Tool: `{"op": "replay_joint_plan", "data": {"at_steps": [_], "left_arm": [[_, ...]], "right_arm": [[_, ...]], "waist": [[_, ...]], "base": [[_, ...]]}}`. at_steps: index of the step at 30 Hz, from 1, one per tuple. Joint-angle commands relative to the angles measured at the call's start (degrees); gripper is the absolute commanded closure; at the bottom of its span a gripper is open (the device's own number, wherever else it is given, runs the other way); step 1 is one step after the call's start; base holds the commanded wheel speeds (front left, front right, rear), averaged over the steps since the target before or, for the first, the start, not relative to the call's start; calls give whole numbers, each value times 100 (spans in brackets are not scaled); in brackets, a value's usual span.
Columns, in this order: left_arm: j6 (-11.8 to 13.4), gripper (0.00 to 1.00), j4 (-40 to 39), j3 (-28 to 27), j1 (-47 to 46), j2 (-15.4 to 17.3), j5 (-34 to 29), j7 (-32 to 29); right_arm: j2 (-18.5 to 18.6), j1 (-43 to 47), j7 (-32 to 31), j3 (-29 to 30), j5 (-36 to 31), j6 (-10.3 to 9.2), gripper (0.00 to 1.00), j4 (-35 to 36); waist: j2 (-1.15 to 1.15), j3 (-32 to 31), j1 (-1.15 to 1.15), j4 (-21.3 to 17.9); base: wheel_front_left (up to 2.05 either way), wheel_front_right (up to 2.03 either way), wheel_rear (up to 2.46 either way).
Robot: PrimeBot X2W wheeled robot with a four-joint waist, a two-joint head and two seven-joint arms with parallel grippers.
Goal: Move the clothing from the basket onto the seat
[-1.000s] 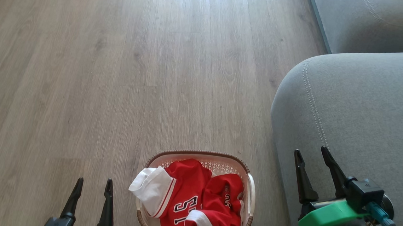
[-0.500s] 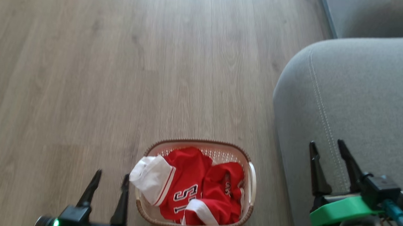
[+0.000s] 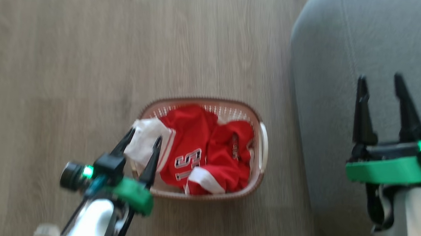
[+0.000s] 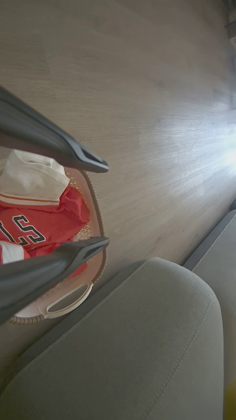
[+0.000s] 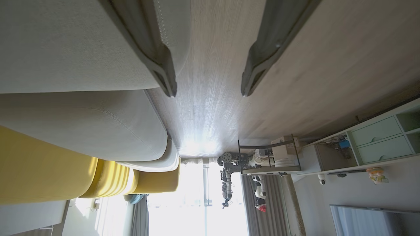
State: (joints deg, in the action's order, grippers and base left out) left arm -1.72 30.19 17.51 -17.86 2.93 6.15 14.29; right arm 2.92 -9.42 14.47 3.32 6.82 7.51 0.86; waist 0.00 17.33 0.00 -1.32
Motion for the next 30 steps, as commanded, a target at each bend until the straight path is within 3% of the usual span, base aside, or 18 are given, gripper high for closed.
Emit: {"op": "replay_joint_plan", "data": {"at_steps": [1, 8, 15, 30], "left_arm": [[-75, 0, 189, -38, -436, 30, -77, 68], [-185, 0, 1506, 403, -1527, 5, -234, 68], [-218, 0, 2463, 839, -2372, -3, -8, -7], [-84, 0, 3190, 1846, -3230, -4, 774, -158]], "right_arm": [[-4, -298, 52, -111, -48, -2, 0, 337], [-4, -698, 52, -174, -10, -2, 0, 731], [-4, -909, 52, -273, 102, -2, 0, 1021], [-4, -1246, 52, -373, 294, -2, 0, 1334]], "waist": [[0, 781, 0, -188], [0, 1559, 0, -398], [0, 2110, 0, -635], [0, 2930, 0, -966]], "base": [[0, 0, 0], [0, 0, 0], [0, 0, 0], [0, 0, 0]]}}
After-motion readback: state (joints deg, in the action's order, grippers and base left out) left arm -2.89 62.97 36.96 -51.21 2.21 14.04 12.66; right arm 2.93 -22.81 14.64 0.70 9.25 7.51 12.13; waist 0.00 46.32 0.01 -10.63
